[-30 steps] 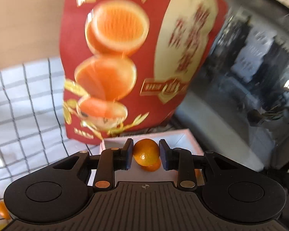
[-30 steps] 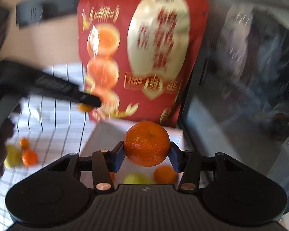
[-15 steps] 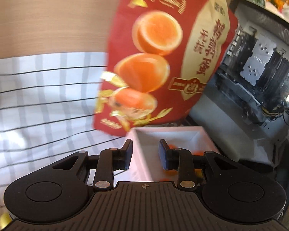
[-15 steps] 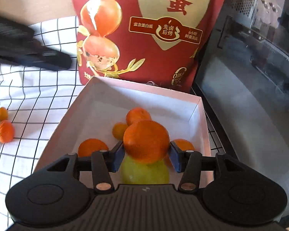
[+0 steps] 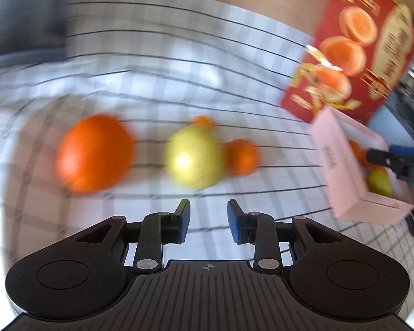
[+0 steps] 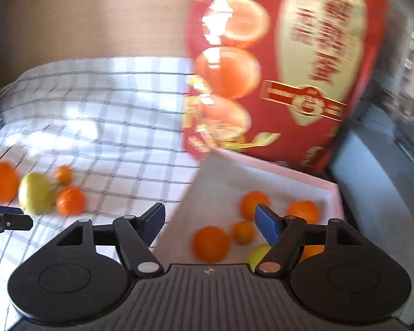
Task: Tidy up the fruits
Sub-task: 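Withdraw both open tools from the pink box, then grasp a small tangerine on the cloth with the right tool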
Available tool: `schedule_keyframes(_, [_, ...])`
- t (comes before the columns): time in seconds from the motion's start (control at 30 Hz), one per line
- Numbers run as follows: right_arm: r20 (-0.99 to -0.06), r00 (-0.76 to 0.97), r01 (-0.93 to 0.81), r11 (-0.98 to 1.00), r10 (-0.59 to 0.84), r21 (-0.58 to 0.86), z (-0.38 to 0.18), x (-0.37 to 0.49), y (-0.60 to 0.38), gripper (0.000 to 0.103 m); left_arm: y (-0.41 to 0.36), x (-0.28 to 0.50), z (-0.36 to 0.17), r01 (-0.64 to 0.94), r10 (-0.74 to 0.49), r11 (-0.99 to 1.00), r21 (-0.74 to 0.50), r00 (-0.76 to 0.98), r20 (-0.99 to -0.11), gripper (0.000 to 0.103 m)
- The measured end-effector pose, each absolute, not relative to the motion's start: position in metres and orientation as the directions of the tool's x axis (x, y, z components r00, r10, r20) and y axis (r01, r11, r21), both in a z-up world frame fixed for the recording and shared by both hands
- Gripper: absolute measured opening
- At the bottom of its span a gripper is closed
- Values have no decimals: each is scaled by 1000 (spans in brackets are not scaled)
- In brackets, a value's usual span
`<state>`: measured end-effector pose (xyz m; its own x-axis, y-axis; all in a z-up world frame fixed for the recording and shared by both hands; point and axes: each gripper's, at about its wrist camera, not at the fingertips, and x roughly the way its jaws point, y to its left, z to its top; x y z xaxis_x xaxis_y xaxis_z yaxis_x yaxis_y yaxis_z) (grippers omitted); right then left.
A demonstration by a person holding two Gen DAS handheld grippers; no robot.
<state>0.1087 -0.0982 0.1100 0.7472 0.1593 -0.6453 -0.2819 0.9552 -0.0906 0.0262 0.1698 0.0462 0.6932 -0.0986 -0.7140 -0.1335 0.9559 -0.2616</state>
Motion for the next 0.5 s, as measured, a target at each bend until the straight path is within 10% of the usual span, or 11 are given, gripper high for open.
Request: schedule_keyframes(0.5, [-691, 595, -499, 863, 410, 83, 99, 94, 5, 72, 198, -45, 57, -298, 22, 913, -277, 716, -698, 33])
